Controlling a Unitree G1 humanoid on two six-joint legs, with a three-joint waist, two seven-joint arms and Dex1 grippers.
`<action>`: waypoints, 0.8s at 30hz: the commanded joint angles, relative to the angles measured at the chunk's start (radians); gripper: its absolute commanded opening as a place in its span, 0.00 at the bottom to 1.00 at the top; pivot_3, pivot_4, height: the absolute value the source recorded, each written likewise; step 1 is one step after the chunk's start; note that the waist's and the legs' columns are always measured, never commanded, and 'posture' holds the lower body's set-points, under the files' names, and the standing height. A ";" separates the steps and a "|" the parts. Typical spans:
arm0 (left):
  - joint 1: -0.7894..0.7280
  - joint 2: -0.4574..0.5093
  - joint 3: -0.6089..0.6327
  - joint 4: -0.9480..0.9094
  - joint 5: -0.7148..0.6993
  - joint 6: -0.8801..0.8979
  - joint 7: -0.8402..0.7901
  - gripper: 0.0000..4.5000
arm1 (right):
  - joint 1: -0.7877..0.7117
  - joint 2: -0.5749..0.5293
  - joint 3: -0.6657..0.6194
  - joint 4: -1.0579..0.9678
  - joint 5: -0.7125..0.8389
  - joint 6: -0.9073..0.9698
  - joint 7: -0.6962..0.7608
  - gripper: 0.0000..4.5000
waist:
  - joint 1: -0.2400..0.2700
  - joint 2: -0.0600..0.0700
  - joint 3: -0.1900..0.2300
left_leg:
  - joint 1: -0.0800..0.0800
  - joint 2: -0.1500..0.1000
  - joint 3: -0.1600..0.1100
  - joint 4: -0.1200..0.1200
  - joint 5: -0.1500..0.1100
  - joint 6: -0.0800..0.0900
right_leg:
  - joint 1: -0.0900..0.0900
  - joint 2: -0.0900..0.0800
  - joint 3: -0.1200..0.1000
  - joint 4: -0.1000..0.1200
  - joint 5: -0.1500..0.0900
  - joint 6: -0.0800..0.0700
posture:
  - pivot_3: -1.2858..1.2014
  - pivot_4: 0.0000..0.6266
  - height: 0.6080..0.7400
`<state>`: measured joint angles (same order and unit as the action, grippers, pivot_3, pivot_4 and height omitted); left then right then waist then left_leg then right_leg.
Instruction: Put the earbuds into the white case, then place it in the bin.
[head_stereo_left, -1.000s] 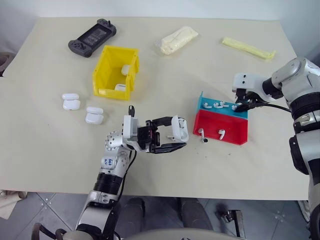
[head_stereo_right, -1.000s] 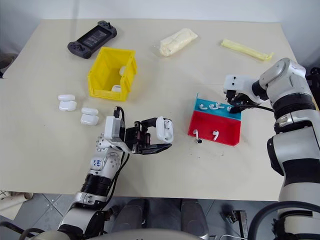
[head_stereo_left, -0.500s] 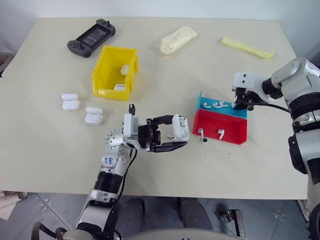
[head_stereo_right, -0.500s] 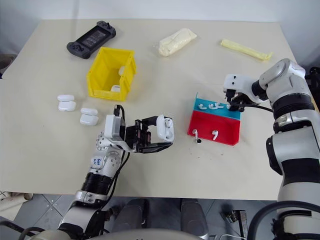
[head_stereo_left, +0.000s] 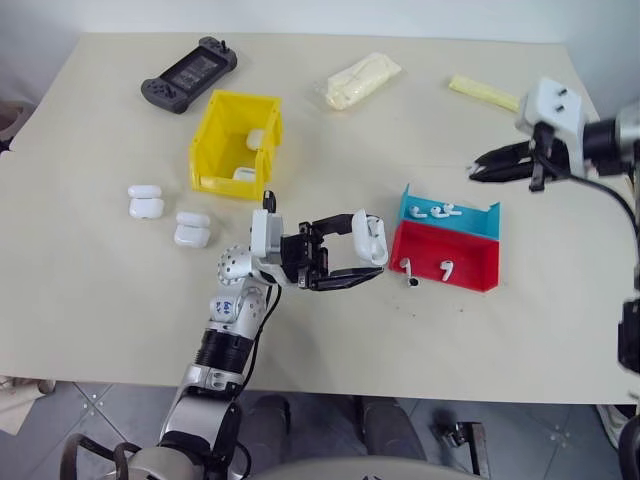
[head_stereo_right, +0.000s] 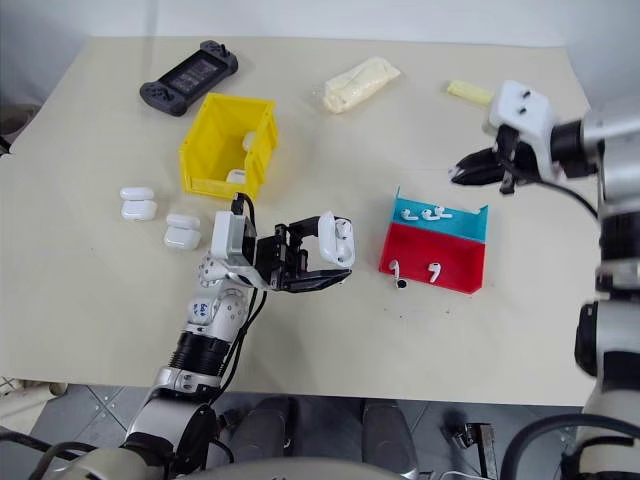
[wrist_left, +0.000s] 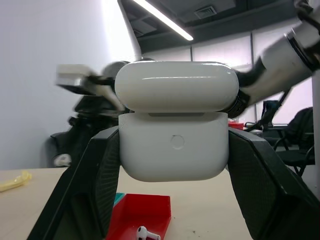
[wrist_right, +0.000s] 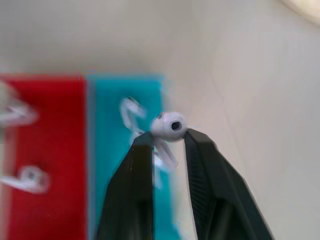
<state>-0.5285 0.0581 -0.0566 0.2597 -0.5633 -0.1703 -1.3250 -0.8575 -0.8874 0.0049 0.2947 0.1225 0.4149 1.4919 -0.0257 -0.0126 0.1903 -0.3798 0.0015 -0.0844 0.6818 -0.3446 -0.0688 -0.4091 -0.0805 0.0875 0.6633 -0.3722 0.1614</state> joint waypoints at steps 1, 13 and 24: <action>-0.027 -0.017 0.010 0.015 -0.030 0.020 -0.004 0.62 | 0.135 0.052 -0.188 -0.297 0.234 0.227 -0.101 0.11 | 0.001 0.000 0.000 | 0.000 0.000 -0.001 0.000 0.000 0.000 | 0.000 0.000 0.000 0.000 0.000 0.000 | 0.52 0.24 1.00; -0.072 -0.030 0.042 0.069 -0.037 0.052 -0.002 0.62 | 0.381 0.378 -0.421 -0.768 0.859 0.670 -0.612 0.11 | 0.001 0.000 0.000 | 0.000 -0.002 -0.012 0.001 0.000 0.000 | 0.000 -0.001 -0.001 0.003 0.000 0.000 | 0.52 0.24 1.00; -0.082 -0.039 0.050 0.071 -0.034 0.065 0.007 0.62 | 0.450 0.366 -0.373 -0.823 1.099 0.676 -0.808 0.11 | -0.002 0.000 0.000 | -0.001 -0.002 -0.013 0.000 0.000 0.001 | 0.001 0.000 -0.001 0.002 0.000 0.000 | 0.52 0.24 1.00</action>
<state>-0.5891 0.0269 -0.0151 0.3327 -0.5847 -0.1054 -1.3220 -0.4092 -0.5092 -0.3731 -0.4870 1.1850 1.1096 0.7025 -0.0281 -0.0126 0.1903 -0.3803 -0.0002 -0.0972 0.6817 -0.3444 -0.0681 -0.4086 -0.0806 0.0864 0.6651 -0.3718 0.1616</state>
